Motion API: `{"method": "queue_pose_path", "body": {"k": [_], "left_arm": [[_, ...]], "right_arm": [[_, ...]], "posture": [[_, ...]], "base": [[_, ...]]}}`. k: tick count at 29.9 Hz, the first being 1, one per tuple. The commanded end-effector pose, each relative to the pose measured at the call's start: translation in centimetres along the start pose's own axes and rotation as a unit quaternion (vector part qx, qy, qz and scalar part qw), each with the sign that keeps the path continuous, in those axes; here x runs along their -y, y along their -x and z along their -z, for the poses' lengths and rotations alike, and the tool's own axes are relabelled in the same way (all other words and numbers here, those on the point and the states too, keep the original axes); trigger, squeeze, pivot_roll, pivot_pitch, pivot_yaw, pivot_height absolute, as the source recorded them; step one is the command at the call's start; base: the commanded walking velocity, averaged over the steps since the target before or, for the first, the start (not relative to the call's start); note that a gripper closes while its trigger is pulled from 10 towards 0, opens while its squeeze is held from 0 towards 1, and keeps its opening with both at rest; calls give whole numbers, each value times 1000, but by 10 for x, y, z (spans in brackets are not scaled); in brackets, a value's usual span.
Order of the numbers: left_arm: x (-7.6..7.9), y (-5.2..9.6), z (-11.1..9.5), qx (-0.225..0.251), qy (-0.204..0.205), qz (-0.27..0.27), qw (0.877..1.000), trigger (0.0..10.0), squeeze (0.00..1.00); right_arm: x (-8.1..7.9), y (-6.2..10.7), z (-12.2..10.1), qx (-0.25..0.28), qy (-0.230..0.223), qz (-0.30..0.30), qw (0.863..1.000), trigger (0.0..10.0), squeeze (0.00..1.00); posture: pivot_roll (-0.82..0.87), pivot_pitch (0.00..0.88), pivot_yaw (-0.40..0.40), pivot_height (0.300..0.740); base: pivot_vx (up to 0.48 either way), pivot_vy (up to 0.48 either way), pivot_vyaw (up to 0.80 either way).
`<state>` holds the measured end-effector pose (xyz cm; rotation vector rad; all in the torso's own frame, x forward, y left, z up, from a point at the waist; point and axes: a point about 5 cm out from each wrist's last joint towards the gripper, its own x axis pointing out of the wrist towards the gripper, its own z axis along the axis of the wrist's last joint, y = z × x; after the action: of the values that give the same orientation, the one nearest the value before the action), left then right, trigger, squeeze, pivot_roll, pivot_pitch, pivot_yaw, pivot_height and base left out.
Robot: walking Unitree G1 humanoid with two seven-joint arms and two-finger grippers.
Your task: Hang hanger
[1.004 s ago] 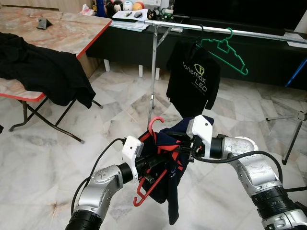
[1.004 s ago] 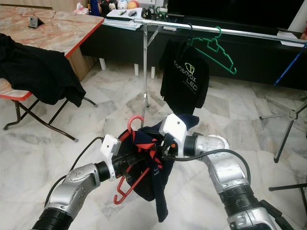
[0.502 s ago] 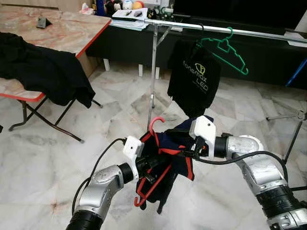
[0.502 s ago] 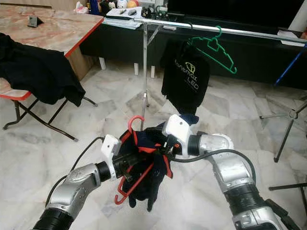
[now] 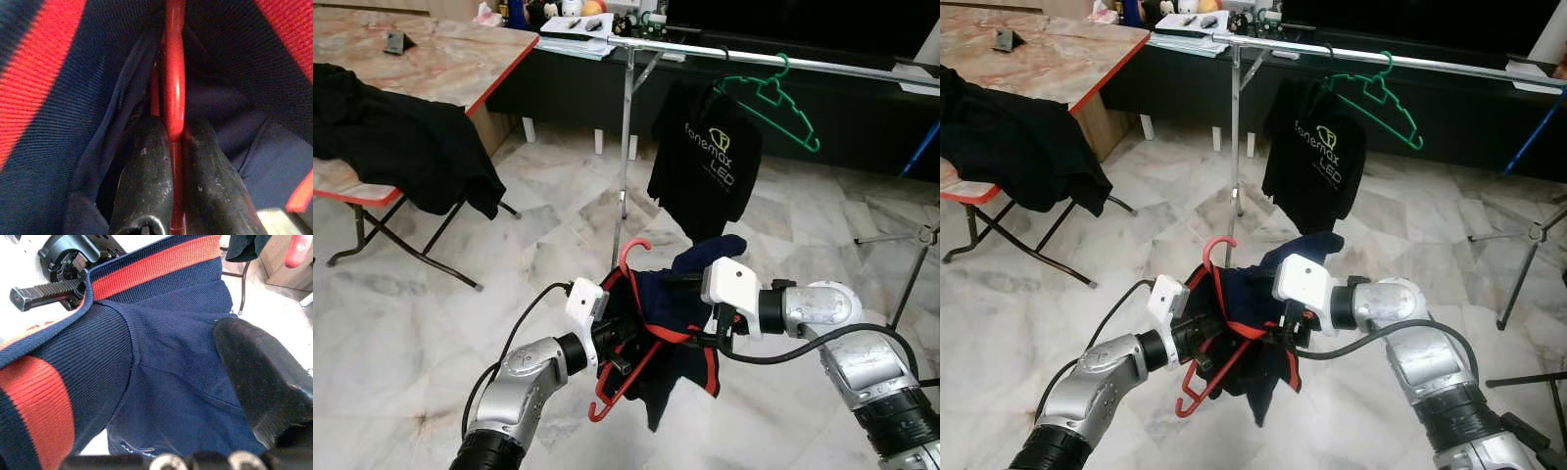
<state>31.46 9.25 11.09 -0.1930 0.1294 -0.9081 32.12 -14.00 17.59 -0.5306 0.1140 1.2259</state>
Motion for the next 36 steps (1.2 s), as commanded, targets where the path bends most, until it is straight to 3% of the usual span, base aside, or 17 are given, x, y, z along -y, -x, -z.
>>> {"method": "queue_pose_path", "body": {"k": [1,7,16,27,36], "left_arm": [[-1,-1,-10,28,-10,-3,1000,10000,0],[-1,-1,-10,30,-8,-4,1000,10000,0],[0,-2,-10,31,-6,-5,999,10000,0],[2,-4,-8,31,-3,-2,1000,10000,0],[3,-5,-8,33,-2,0,999,10000,0]], "right_arm": [[-5,1,2,-13,10,-17,1000,10000,894],[3,1,1,-16,15,19,1000,10000,914],[29,-3,-19,42,5,125,991,10000,933],[20,-13,-42,96,26,91,991,10000,976],[20,-17,-45,50,82,79,992,10000,996]], "posture": [[-29,166,-84,740],[-29,166,-86,740],[-27,164,-87,740],[-34,161,-91,740],[-35,161,-97,740]], "base": [[0,0,0],[0,0,0],[0,0,0],[0,0,0],[0,0,0]]}}
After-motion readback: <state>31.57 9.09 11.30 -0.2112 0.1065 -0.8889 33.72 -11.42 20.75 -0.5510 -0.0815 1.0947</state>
